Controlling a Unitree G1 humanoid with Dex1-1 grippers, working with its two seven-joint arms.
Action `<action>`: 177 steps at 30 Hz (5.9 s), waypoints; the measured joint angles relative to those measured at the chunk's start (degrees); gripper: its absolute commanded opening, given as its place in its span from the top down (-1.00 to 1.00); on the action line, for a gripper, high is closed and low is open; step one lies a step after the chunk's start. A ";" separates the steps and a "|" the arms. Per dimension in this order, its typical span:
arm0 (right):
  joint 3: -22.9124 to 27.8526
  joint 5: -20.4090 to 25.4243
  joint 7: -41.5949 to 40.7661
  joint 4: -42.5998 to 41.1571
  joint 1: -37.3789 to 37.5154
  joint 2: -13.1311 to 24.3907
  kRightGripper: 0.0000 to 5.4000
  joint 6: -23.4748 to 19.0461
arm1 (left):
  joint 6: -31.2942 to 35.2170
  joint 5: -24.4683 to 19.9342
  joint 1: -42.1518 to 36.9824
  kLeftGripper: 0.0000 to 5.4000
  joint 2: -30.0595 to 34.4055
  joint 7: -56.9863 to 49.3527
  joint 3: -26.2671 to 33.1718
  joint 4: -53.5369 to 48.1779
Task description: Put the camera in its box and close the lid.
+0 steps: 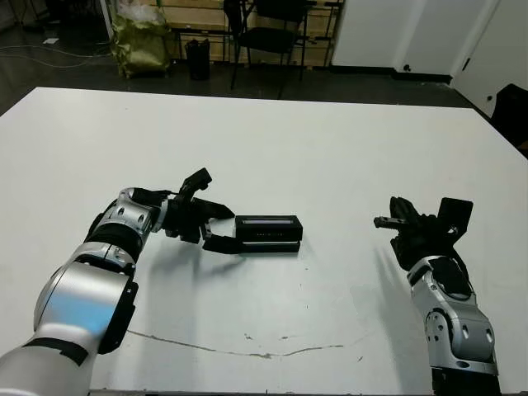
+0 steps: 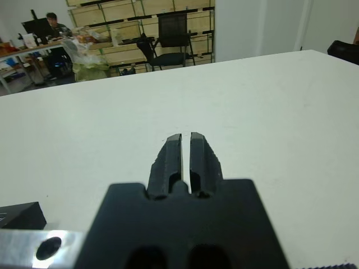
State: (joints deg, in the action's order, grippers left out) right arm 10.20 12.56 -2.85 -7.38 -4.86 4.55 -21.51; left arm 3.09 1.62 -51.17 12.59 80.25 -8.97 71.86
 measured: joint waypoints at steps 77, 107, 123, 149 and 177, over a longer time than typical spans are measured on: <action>0.04 -0.96 0.58 -1.69 0.06 0.03 1.00 -1.52 | -0.96 -2.13 1.78 -0.99 -3.87 -4.16 6.15 1.56; -0.20 -1.74 0.77 -0.94 0.08 0.07 1.00 -1.20 | 5.22 -3.62 1.53 -0.03 -5.17 -11.13 7.94 1.32; 0.23 -1.89 -0.32 0.43 0.06 0.10 1.00 -1.50 | 7.35 -4.65 1.53 0.03 -5.13 -10.94 8.88 1.00; 0.02 -2.54 0.12 -0.02 -0.24 0.17 1.00 -1.41 | 4.85 -10.70 -2.68 0.04 -2.95 -3.38 13.16 -3.83; 0.35 -2.22 0.15 -0.65 -0.21 0.19 1.00 -2.46 | -18.68 -7.92 9.00 0.04 0.56 -8.26 7.51 -14.89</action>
State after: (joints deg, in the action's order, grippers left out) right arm 10.55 10.34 -2.70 -8.02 -5.07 4.74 -23.97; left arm -15.60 -6.30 -42.17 13.16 71.99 -1.46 56.96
